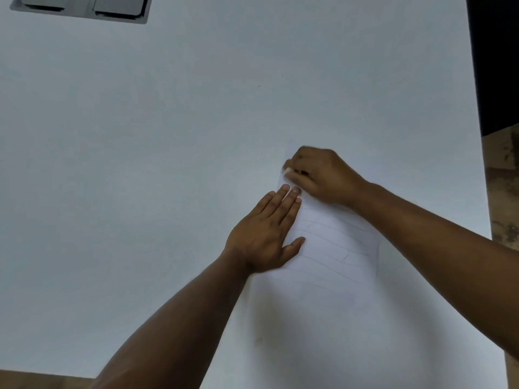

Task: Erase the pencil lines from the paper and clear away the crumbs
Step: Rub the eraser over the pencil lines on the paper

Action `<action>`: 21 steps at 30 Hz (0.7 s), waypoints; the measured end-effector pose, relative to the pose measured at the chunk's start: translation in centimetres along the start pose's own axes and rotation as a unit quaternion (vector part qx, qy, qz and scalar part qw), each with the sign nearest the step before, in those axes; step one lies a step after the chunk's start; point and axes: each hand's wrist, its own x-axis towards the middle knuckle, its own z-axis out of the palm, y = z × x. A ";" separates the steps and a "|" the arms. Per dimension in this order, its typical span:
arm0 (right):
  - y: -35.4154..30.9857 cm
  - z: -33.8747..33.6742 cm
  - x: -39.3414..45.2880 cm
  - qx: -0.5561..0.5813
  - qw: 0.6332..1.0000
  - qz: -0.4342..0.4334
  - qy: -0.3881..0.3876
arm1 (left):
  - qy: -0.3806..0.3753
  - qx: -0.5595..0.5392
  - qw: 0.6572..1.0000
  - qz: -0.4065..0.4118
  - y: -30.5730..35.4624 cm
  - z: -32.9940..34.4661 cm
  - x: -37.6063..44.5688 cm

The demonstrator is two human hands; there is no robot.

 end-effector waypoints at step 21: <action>-1.2 2.0 -2.9 -0.036 0.995 0.058 0.072 | 0.000 -0.002 1.000 -0.004 -0.1 0.0 0.0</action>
